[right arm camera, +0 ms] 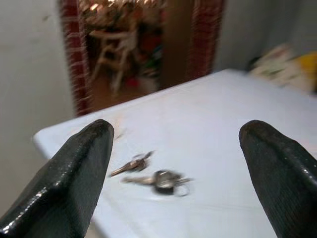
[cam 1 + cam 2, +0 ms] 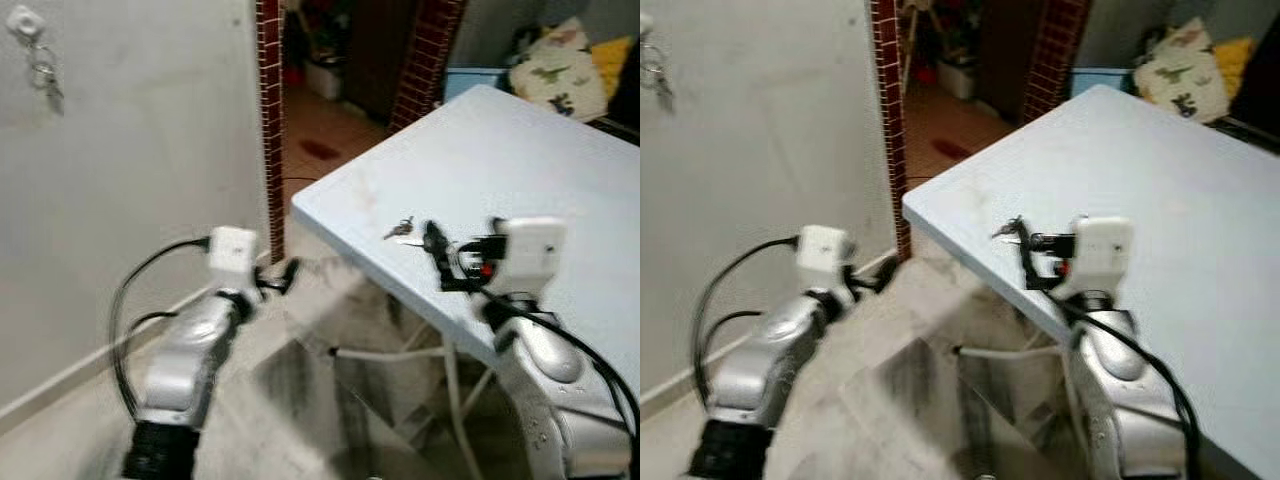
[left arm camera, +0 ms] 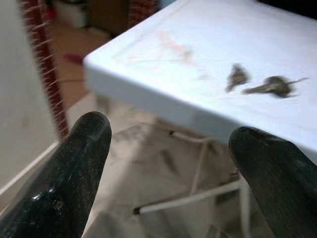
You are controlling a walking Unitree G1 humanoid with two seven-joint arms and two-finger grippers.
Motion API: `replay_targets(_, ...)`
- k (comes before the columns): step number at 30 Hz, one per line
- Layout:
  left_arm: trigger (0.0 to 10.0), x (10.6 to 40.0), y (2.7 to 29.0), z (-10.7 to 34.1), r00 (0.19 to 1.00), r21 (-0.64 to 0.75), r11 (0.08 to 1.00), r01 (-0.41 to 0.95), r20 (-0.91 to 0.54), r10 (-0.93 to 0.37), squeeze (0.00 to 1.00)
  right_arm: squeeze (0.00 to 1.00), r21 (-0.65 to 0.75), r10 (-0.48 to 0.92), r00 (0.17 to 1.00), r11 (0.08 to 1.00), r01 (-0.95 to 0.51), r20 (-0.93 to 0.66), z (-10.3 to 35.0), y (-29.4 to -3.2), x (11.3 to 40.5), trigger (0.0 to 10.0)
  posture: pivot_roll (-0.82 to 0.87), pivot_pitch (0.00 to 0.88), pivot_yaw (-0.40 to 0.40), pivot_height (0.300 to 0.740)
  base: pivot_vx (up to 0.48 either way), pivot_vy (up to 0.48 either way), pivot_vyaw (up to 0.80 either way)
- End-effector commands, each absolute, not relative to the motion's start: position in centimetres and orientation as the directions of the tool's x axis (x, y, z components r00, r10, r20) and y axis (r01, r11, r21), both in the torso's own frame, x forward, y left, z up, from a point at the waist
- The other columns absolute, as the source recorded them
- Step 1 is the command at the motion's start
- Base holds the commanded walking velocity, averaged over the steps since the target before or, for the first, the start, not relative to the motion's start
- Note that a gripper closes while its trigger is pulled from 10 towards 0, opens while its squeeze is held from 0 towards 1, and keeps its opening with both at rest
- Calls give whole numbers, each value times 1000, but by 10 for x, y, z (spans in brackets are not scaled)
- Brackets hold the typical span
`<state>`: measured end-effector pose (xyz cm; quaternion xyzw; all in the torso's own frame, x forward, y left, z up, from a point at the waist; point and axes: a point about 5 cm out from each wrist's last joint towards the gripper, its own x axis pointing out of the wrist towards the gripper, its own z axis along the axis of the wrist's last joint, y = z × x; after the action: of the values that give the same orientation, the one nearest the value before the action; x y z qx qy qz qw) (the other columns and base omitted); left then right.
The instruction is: Hang keys on a hook
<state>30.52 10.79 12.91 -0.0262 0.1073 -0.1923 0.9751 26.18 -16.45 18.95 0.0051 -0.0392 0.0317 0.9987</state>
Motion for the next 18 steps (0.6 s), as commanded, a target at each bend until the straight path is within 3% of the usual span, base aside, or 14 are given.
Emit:
replay_targets(1, 10000, 306, 117, 130, 911, -70, 933, 353, -204, -360, 0, 0, 10, 91, 991, 996, -92, 101, 193, -158, 261, 10000, 37, 56, -32, 740, 0, 0, 0)
replay_targets(10, 10000, 307, 114, 132, 908, -67, 928, 366, -193, -372, 0, 0, -6, 98, 989, 995, -98, 108, 195, -159, 263, 10000, 35, 51, -35, 740, 0, 0, 0)
replay_targets(18, 10000, 307, 114, 132, 910, -67, 930, 361, -194, -368, 0, 0, -13, 97, 989, 995, -96, 112, 196, -160, 264, 10000, 34, 54, -38, 740, 0, -328, 0)
